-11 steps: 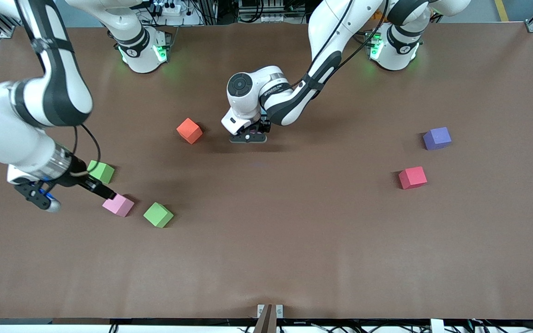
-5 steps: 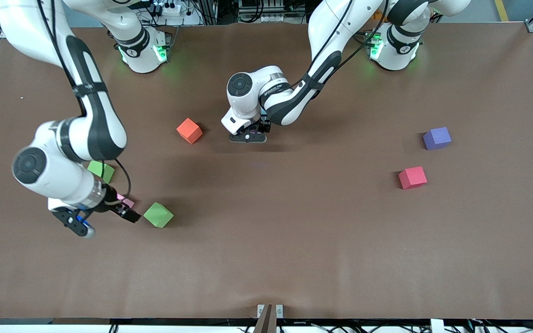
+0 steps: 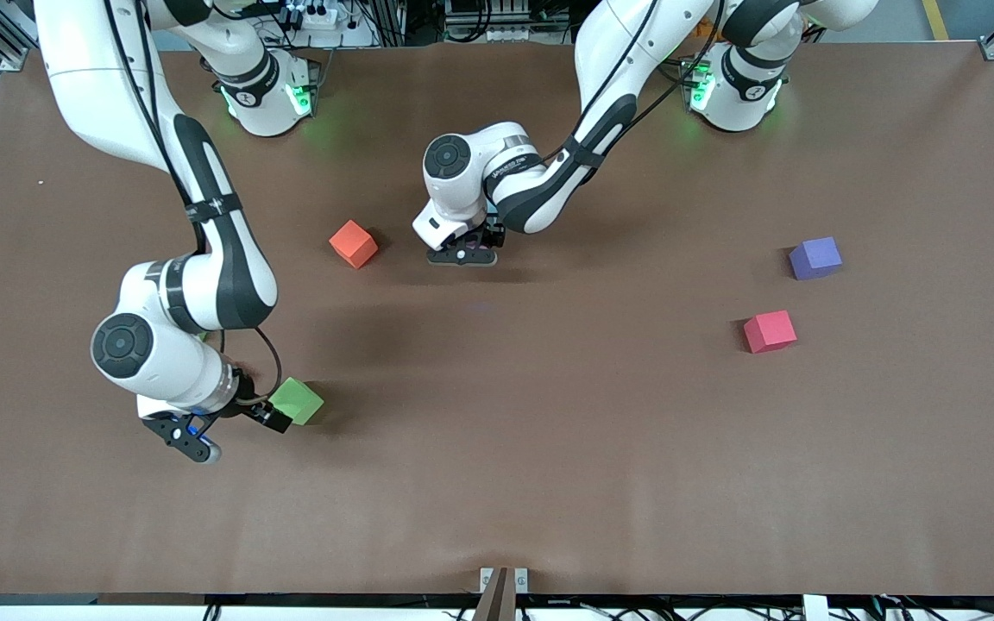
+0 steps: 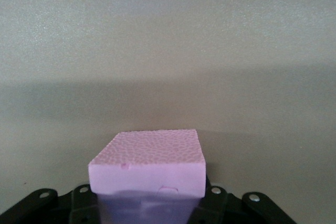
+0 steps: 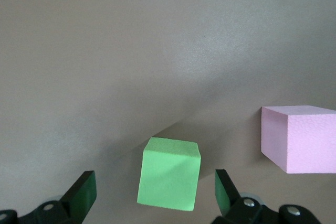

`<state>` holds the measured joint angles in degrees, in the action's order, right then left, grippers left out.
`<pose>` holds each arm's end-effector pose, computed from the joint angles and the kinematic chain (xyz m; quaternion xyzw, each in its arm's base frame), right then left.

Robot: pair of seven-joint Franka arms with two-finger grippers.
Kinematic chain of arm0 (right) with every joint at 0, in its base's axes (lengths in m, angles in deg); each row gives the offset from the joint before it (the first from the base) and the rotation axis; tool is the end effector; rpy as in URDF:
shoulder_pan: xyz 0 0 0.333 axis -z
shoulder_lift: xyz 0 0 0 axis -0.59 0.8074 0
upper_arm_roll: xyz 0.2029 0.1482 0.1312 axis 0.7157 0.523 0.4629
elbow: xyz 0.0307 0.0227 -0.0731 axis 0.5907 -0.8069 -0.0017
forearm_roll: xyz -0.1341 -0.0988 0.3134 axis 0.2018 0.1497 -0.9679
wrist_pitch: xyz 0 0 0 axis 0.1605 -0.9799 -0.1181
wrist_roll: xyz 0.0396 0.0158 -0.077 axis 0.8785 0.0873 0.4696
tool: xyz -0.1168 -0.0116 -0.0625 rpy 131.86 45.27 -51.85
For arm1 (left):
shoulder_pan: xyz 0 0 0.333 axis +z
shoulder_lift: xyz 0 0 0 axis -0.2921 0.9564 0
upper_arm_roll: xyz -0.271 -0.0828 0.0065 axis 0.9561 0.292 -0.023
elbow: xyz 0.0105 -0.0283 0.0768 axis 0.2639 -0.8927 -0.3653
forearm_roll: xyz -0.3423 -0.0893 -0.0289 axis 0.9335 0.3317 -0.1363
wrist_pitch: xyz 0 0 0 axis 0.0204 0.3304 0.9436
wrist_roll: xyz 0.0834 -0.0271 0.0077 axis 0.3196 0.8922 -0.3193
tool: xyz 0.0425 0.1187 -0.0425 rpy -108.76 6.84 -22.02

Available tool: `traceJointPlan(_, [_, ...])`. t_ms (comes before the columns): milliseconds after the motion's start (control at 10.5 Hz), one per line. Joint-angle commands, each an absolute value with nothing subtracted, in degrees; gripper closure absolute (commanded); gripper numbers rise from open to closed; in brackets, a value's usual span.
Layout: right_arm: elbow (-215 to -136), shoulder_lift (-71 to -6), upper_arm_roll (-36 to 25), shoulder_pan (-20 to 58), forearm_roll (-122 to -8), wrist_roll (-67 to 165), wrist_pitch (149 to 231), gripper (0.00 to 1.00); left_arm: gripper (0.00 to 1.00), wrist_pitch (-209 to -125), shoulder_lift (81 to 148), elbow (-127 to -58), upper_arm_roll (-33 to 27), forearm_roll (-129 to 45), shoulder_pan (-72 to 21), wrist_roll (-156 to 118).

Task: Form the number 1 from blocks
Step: 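Place the pink cube while the right gripper grasps the green cube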

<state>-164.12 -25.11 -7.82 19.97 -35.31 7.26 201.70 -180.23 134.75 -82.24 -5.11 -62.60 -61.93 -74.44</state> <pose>0.6530 0.1165 0.2552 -0.9629 0.2683 -0.0185 0.0229 0.3330 -0.5498 0.1576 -0.9989 0.0253 0.0359 0.0133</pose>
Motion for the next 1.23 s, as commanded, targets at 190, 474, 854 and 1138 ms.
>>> traceJointPlan(190, [-165.0, -23.3, -8.8, 19.0, -40.4, 6.2, 203.1, 0.0, 1.0, -180.8, 134.5, -85.9, -4.8, -63.1, -62.5, -73.9])
traceJointPlan(474, [-167.4, -23.3, -8.9, 18.7, -40.3, 4.7, 203.2, 0.0, 1.0, -180.6, 134.1, -86.7, -4.2, -63.1, -62.5, -74.1])
traceJointPlan(854, [-167.5, -21.8, -9.0, 18.1, -40.3, 4.7, 203.9, 0.0, 0.01, -180.4, 134.0, -87.0, -3.8, -63.1, -62.6, -74.6])
traceJointPlan(1138, [-167.5, -20.7, -9.1, 17.8, -40.3, 4.7, 205.4, 0.0, 0.0, -178.8, 132.4, -86.7, -3.7, -63.0, -62.3, -75.6])
